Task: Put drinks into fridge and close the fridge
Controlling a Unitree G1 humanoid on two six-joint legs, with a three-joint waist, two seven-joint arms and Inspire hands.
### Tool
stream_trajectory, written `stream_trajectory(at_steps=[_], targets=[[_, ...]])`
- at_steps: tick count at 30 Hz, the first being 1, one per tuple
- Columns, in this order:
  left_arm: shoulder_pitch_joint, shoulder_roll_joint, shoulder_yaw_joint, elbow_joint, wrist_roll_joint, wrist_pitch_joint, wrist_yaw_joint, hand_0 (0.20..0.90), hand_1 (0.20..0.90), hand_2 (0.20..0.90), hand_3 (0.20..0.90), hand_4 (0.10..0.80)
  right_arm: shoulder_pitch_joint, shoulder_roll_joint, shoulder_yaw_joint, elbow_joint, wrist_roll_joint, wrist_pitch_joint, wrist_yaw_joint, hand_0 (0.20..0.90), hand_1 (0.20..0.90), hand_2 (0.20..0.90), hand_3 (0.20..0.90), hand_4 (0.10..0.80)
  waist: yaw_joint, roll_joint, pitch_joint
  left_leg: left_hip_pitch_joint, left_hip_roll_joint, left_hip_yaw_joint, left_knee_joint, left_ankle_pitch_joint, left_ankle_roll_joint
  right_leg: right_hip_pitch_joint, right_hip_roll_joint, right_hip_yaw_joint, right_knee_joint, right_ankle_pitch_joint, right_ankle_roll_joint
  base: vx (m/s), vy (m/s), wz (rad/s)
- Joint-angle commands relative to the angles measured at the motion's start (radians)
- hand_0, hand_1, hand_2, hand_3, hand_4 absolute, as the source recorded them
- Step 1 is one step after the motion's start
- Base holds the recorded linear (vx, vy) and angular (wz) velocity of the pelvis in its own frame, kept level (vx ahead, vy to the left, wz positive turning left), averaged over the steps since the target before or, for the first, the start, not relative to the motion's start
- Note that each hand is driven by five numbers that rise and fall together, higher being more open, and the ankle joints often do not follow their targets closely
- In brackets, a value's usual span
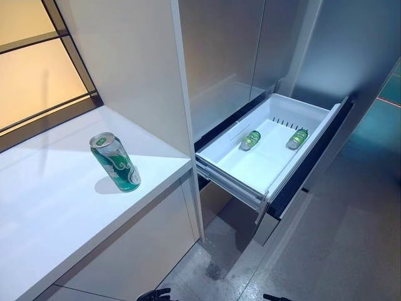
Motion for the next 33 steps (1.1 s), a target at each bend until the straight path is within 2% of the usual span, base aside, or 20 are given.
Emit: stream_trajectory(at_steps=[1,6,10,12,13,14,15,16,20,23,26,27,29,30,33], targets=[[-0.031,-0.002,-0.024,0.045,0.005,-0.018,-0.007,0.900,0.900,0.900,0.900,0.800,-0.041,0.002,0.010,0.042,-0.027,0.002,0.033,0.900,0.900,0.900,0.900,0.800,0.008,-0.017,-0.021,-0.024,-0.037,0.025,0.054,-0.074,0.004,-0.055,0.008,-0.020,0.093,-0.069,0.031,0.000,0.000,0.00],[-0.035,-0.003,-0.013,0.046,-0.028,-0.035,0.002,0.900,0.900,0.900,0.900,0.800,-0.043,0.002,0.008,0.045,-0.030,0.001,0.035,0.900,0.900,0.900,0.900,0.800,0.009,-0.018,-0.021,-0.025,-0.037,0.024,0.054,-0.073,0.004,-0.055,0.008,-0.021,0.091,-0.068,0.031,0.000,0.000,0.00],[-0.043,0.001,0.009,0.023,-0.100,-0.107,0.007,0.900,0.900,0.900,0.900,0.800,-0.047,-0.003,0.006,0.040,-0.042,0.013,0.039,0.900,0.900,0.900,0.900,0.800,0.010,-0.019,-0.021,-0.023,-0.037,0.020,0.052,-0.070,0.003,-0.054,0.010,-0.017,0.091,-0.067,0.033,0.000,0.000,0.00],[-0.055,0.013,0.016,-0.047,-0.148,-0.163,-0.059,0.900,0.900,0.900,0.900,0.800,-0.047,-0.013,0.000,0.025,-0.048,0.027,0.042,0.900,0.900,0.900,0.900,0.800,0.013,-0.018,-0.019,-0.026,-0.036,0.019,0.054,-0.069,0.001,-0.055,0.008,-0.020,0.093,-0.065,0.035,0.000,0.000,0.00],[-0.060,0.018,0.012,-0.087,-0.166,-0.155,-0.086,0.900,0.900,0.900,0.900,0.800,-0.048,-0.017,-0.002,0.019,-0.049,0.034,0.044,0.900,0.900,0.900,0.900,0.800,0.015,-0.018,-0.018,-0.028,-0.035,0.018,0.054,-0.068,0.001,-0.056,0.007,-0.021,0.093,-0.065,0.036,0.000,0.000,0.00],[-0.065,0.022,0.009,-0.113,-0.155,-0.087,-0.112,0.900,0.900,0.900,0.900,0.800,-0.050,-0.021,-0.004,0.014,-0.051,0.039,0.046,0.900,0.900,0.900,0.900,0.800,0.016,-0.018,-0.018,-0.029,-0.035,0.017,0.053,-0.068,0.001,-0.056,0.007,-0.021,0.092,-0.064,0.036,0.000,0.000,0.00],[-0.066,0.029,-0.008,-0.125,-0.194,-0.187,-0.189,0.900,0.900,0.900,0.900,0.800,-0.054,-0.032,-0.013,0.013,-0.057,0.042,0.058,0.900,0.900,0.900,0.900,0.800,0.017,-0.017,-0.019,-0.034,-0.034,0.020,0.052,-0.067,0.002,-0.060,0.007,-0.024,0.091,-0.064,0.037,-0.034,-0.002,0.02],[-0.067,0.038,-0.020,-0.145,-0.180,-0.205,-0.187,0.900,0.900,0.900,0.900,0.800,-0.056,-0.039,-0.013,0.014,-0.058,0.041,0.065,0.900,0.900,0.900,0.900,0.800,0.017,-0.016,-0.018,-0.034,-0.033,0.021,0.051,-0.067,0.002,-0.061,0.008,-0.024,0.091,-0.065,0.036,-0.036,0.000,0.01],[-0.073,0.088,-0.067,-0.327,-0.254,-0.155,-0.413,0.900,0.900,0.900,0.900,0.800,-0.058,-0.074,-0.022,-0.013,-0.072,0.059,0.083,0.900,0.900,0.900,0.900,0.800,0.018,-0.003,-0.004,-0.037,-0.029,0.026,0.050,-0.061,-0.002,-0.064,0.010,-0.031,0.092,-0.062,0.034,-0.037,0.029,0.00],[-0.089,0.195,-0.087,-0.631,-0.375,-0.024,-0.575,0.900,0.900,0.900,0.900,0.800,-0.046,-0.093,-0.020,-0.048,-0.070,0.071,0.086,0.900,0.900,0.900,0.900,0.800,0.017,0.011,0.005,-0.040,-0.030,0.019,0.047,-0.053,-0.002,-0.072,0.010,-0.033,0.101,-0.060,0.034,-0.022,0.030,0.01],[-0.097,0.249,-0.049,-0.931,-0.507,0.122,-0.653,0.900,0.900,0.900,0.900,0.800,-0.029,-0.094,-0.018,-0.064,-0.066,0.068,0.080,0.900,0.900,0.900,0.900,0.800,0.024,0.013,0.004,-0.044,-0.033,0.010,0.046,-0.051,0.002,-0.072,0.010,-0.033,0.098,-0.058,0.033,0.000,0.000,0.00],[-0.094,0.258,-0.030,-1.031,-0.555,0.153,-0.696,0.900,0.900,0.900,0.900,0.800,-0.019,-0.092,-0.021,-0.068,-0.067,0.064,0.080,0.900,0.900,0.900,0.900,0.800,0.028,0.013,0.004,-0.044,-0.035,0.005,0.044,-0.052,0.005,-0.070,0.010,-0.034,0.096,-0.058,0.032,0.005,-0.010,0.05],[-0.093,0.266,-0.003,-1.167,-0.629,0.208,-0.701,0.900,0.900,0.900,0.900,0.800,-0.008,-0.087,-0.022,-0.063,-0.068,0.051,0.078,0.900,0.900,0.900,0.900,0.800,0.034,0.013,0.001,-0.043,-0.036,-0.003,0.041,-0.052,0.007,-0.066,0.012,-0.033,0.092,-0.058,0.031,0.015,-0.015,0.08],[-0.089,0.264,0.020,-1.260,-0.715,0.236,-0.724,0.900,0.900,0.900,0.900,0.800,0.003,-0.082,-0.023,-0.054,-0.068,0.034,0.077,0.900,0.900,0.900,0.900,0.800,0.039,0.013,-0.003,-0.040,-0.039,-0.011,0.036,-0.053,0.010,-0.059,0.013,-0.033,0.086,-0.059,0.030,0.025,-0.021,0.08],[-0.097,0.229,0.072,-1.433,-0.914,0.279,-0.782,0.900,0.900,0.900,0.900,0.800,0.020,-0.066,-0.015,-0.018,-0.067,-0.014,0.076,0.900,0.900,0.900,0.900,0.800,0.048,0.010,-0.014,-0.035,-0.042,-0.027,0.026,-0.055,0.014,-0.049,0.015,-0.030,0.076,-0.063,0.027,0.024,-0.019,0.03]])
